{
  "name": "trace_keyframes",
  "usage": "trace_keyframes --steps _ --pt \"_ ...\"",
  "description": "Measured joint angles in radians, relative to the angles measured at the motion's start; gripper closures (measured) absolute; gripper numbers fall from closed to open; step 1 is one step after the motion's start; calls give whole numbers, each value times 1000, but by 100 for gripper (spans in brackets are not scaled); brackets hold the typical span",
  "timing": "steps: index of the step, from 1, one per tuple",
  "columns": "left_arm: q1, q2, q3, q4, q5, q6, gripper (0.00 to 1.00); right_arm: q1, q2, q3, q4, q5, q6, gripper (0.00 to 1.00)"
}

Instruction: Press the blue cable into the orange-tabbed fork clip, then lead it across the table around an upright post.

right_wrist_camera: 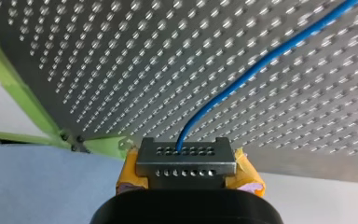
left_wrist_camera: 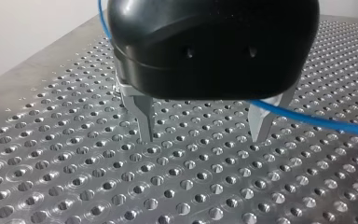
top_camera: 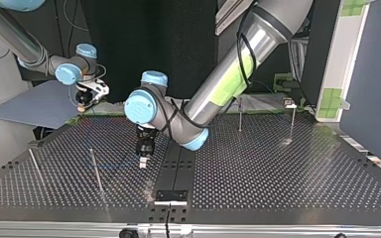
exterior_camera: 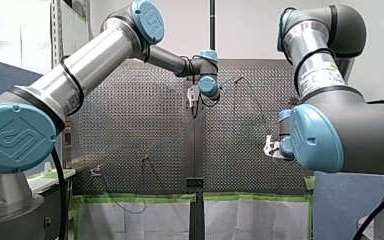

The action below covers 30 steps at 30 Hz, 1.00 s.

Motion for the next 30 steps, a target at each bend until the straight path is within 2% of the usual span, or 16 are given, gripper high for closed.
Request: trace_keyframes --steps 7,14,18,23,30 --pt "0 0 0 -2 -28 7 0 -32 63 0 -63 -2 7 100" --pt "-1 0 0 -2 -67 7 0 -67 129 -5 -129 -3 28 100" --pt "-7 1 1 -1 -96 5 0 -86 166 -7 -166 -4 28 100" --pt "-14 1 6 -1 -109 0 0 -102 216 -20 -206 -10 24 100" --pt "-21 1 9 -10 -114 -10 0 -105 264 -61 -195 -15 9 100"
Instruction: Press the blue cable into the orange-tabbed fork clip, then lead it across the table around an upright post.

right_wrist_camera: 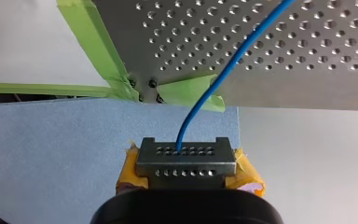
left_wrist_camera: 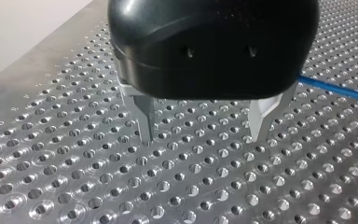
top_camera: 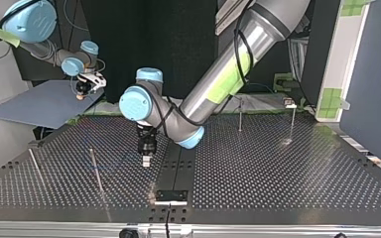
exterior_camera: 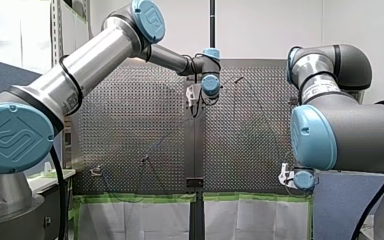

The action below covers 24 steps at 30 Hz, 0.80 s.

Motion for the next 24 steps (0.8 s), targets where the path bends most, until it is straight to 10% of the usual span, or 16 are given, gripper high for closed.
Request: trace_keyframes --steps 14,24 --pt "-16 0 14 -62 -13 -50 0 -1 7 -21 -56 -54 -51 100" --pt "-18 2 91 -155 -7 -145 0 6 7 -23 -39 -65 -56 100"
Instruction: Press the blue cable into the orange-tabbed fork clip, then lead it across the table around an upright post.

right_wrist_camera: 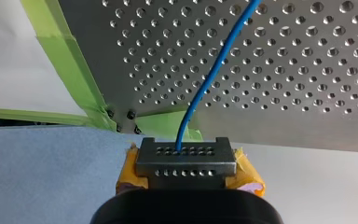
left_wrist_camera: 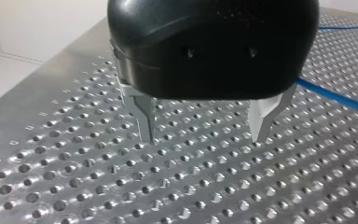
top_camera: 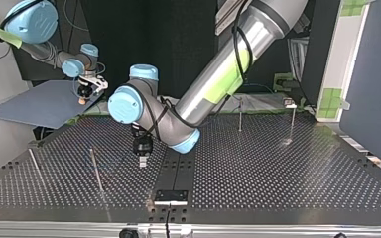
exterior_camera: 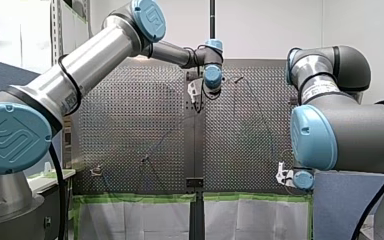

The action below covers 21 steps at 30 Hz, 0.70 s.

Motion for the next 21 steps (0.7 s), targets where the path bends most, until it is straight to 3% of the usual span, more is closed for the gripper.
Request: trace_keyframes --steps 11,21 --pt "13 10 62 -101 97 -102 0 12 0 0 23 0 -5 100" --pt "23 12 -8 -195 190 -195 0 20 0 -3 25 0 -5 100"
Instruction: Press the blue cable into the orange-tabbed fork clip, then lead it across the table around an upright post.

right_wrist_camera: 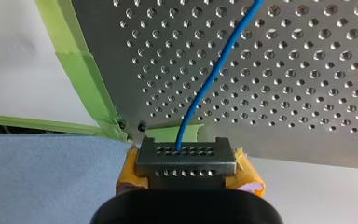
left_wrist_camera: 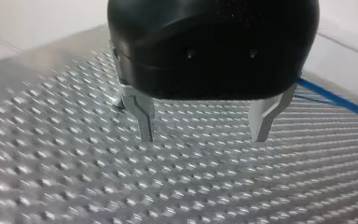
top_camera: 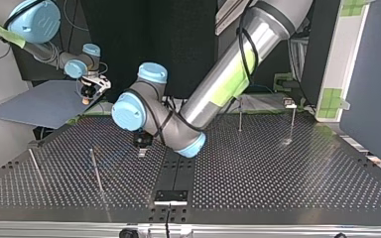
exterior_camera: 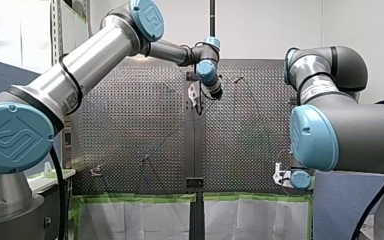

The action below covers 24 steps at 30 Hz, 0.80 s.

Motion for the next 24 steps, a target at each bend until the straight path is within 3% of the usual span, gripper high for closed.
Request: trace_keyframes --steps 6,24 --pt "7 0 -35 -56 56 -56 0 2 0 -1 1 1 0 100" --pt "11 30 -36 -197 216 -216 0 2 0 -3 2 5 0 100"
